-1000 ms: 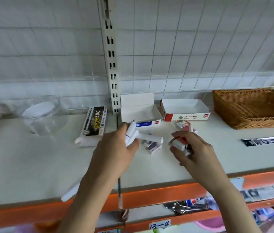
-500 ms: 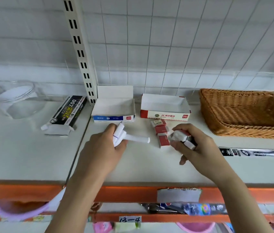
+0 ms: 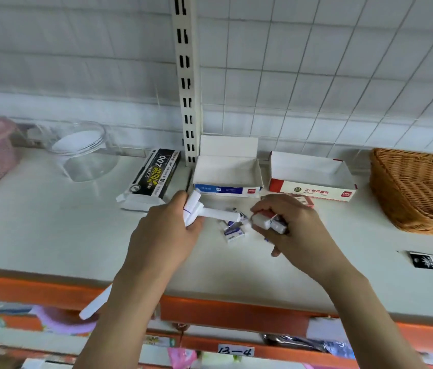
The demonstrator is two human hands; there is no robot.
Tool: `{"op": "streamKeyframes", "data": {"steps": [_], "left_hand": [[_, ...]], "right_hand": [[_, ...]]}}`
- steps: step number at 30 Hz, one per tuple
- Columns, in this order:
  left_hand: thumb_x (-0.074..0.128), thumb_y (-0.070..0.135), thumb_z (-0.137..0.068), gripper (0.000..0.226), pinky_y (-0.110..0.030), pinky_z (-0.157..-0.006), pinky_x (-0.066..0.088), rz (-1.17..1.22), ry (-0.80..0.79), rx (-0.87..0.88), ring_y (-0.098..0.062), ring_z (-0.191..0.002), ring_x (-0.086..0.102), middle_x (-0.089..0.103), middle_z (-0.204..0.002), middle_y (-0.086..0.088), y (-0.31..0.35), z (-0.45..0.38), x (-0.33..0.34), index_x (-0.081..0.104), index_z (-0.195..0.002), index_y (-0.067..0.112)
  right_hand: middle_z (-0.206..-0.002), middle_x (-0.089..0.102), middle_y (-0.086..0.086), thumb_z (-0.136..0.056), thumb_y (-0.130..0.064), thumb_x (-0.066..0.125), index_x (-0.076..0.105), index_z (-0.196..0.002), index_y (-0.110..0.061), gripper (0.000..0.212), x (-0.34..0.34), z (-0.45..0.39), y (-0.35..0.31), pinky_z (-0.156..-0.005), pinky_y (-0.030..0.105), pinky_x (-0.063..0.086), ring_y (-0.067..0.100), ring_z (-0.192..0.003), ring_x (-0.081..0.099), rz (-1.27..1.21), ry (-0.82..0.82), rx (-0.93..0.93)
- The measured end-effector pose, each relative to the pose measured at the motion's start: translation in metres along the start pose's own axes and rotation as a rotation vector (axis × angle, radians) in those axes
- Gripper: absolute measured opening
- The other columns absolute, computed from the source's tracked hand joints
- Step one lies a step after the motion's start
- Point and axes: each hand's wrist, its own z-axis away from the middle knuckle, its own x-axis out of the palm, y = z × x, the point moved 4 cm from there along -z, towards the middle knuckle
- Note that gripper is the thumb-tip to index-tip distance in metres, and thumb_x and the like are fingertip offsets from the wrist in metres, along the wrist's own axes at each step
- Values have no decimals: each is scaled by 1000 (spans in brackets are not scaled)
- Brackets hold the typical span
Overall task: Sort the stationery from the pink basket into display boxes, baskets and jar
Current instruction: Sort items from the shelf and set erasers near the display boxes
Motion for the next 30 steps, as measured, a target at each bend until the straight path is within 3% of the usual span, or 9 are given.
{"op": "streamKeyframes", "data": {"steps": [3, 5, 8, 11, 13, 17, 21, 26, 30], "left_hand": [[51, 42, -90, 20, -34, -70, 47, -15, -11, -6, -30, -78, 52, 50, -78, 2, -13, -7, -4, 46, -102, 26], [50, 42, -90, 18, -32, -67, 45, -24, -19, 2, -27, -74, 48, 44, -71, 6, -19, -12, -5, 44, -96, 26], [51, 41, -90, 19, -31, -64, 41, -36, -28, 14, -25, -72, 44, 39, -69, 8, -23, -18, -5, 42, -94, 25], [51, 42, -90, 19, -29, -61, 38, -24, -38, 35, -24, -70, 46, 43, -71, 7, -25, -24, -3, 41, -93, 26], [51, 42, -90, 19, -30, -61, 40, -12, -49, 50, -25, -72, 49, 48, -74, 4, -25, -27, 0, 42, -94, 26], [52, 43, -89, 21, -30, -62, 41, 5, -67, 62, -26, -74, 50, 47, -74, 4, -23, -31, 5, 38, -89, 27], [52, 43, -89, 23, -29, -60, 36, 4, -78, 87, -25, -73, 47, 44, -72, 5, -20, -33, 8, 32, -87, 30], [52, 43, -89, 22, -29, -60, 37, 4, -88, 86, -25, -72, 48, 43, -71, 6, -19, -31, 9, 35, -87, 28], [52, 42, -89, 24, -28, -58, 36, -11, -86, 98, -24, -70, 46, 43, -70, 6, -21, -27, 7, 33, -86, 28]], "right_hand": [[-100, 54, -5, -82, -5, 67, 69, -103, -11, 22, 27, -12, -5, -57, -1, 42, -4, -70, 51, 124, -16, -76], [-100, 53, -8, -83, -10, 67, 70, -105, -11, 22, 36, -16, -6, -58, -5, 37, -3, -67, 50, 147, -14, -63], [-99, 56, -9, -88, -16, 64, 67, -109, -15, 21, 34, -19, -2, -48, 7, 45, -4, -67, 54, 112, 6, 30], [-86, 57, -10, -92, -25, 57, 61, -115, -17, 25, 24, -19, 4, -39, 20, 47, -2, -51, 56, 150, -4, 135], [-82, 56, -10, -92, -27, 55, 60, -115, -18, 25, 18, -18, 6, -39, 18, 45, -1, -44, 56, 156, -7, 165], [-101, 55, -6, -92, -21, 58, 63, -113, -14, 23, 13, -17, 8, -39, 16, 45, -4, -53, 57, 183, 35, 129], [-85, 49, -19, -93, -20, 55, 58, -112, -13, 20, 11, -17, 10, -59, 2, 37, -4, -65, 50, 231, 110, 116], [-85, 54, -8, -95, -17, 51, 45, -96, -21, 7, 27, -22, 9, -48, 16, 46, 14, -61, 60, 136, 3, 180], [-90, 60, 3, -95, -10, 51, 47, -91, -21, 12, 33, -23, 8, -65, 38, 57, 17, -64, 67, -55, -42, 239]]}}
